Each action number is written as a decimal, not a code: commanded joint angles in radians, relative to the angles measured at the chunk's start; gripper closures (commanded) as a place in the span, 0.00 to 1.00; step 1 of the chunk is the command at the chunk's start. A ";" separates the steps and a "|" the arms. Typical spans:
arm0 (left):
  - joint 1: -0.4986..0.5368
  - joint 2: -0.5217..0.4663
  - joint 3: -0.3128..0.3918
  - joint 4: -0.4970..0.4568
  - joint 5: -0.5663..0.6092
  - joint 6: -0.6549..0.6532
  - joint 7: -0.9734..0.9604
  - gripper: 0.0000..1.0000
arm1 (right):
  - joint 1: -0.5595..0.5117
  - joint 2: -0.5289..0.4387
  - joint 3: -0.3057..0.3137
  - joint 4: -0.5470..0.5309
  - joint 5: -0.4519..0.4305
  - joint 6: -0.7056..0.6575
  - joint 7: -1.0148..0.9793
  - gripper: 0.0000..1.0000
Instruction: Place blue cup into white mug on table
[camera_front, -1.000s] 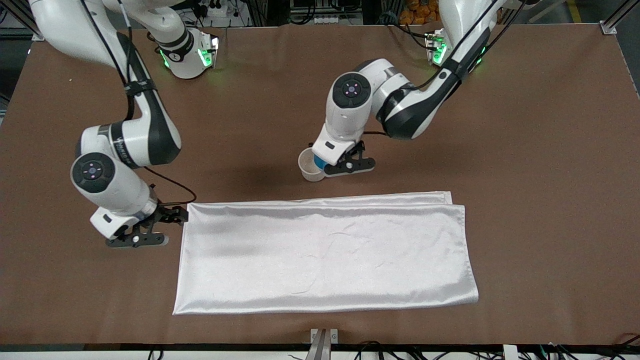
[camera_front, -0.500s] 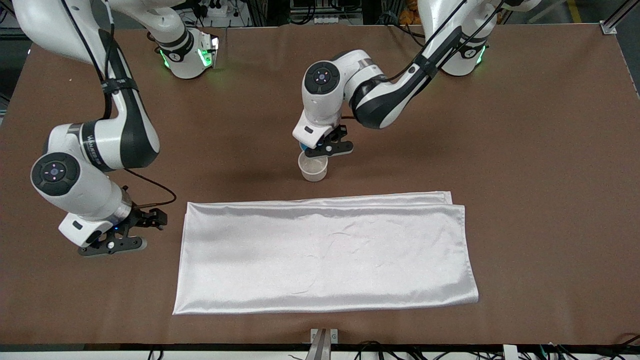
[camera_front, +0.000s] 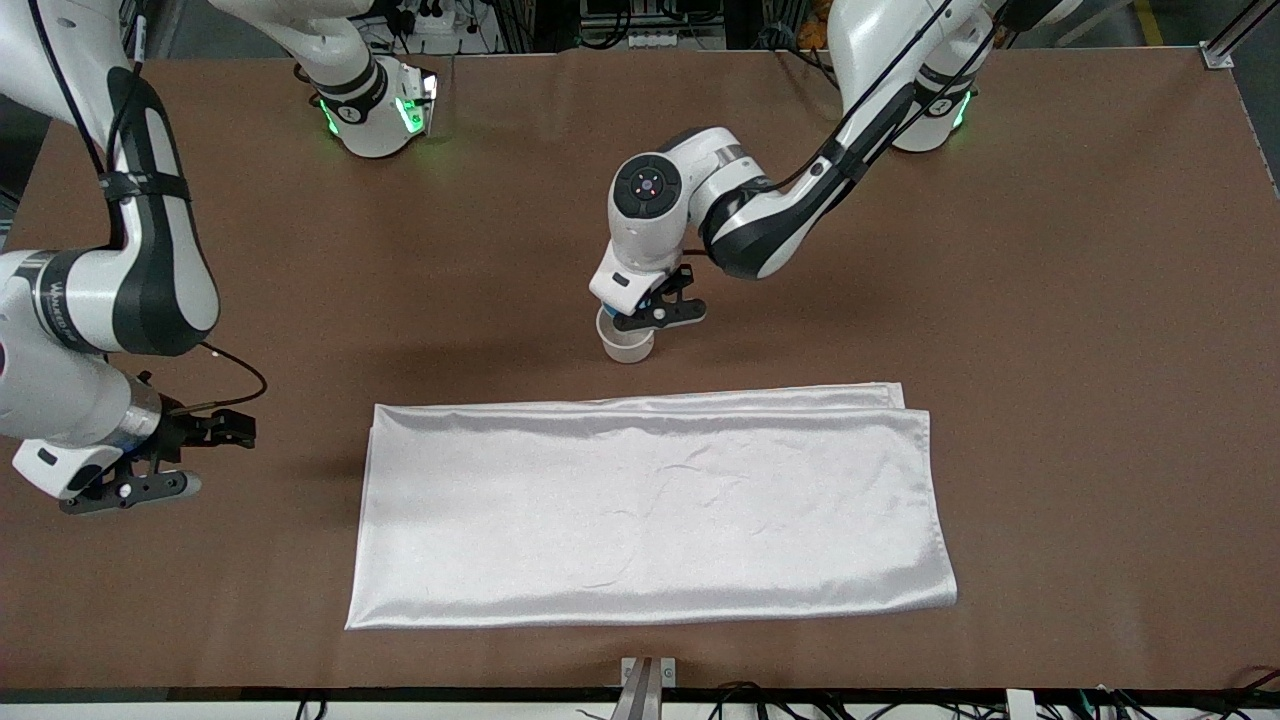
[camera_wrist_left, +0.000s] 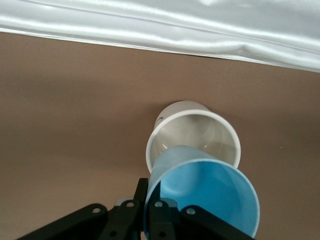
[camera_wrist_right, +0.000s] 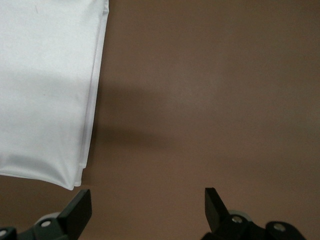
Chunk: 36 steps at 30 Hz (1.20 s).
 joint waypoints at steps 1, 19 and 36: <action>0.000 0.020 -0.002 0.029 0.029 0.012 -0.021 1.00 | -0.020 -0.085 0.014 -0.095 0.026 0.001 -0.012 0.00; 0.037 -0.012 0.042 0.089 0.055 0.041 0.082 0.00 | -0.033 -0.465 0.013 -0.476 0.130 0.024 0.016 0.00; 0.245 -0.253 0.039 0.089 0.046 -0.118 0.378 0.00 | -0.030 -0.510 0.017 -0.436 0.130 0.013 0.016 0.00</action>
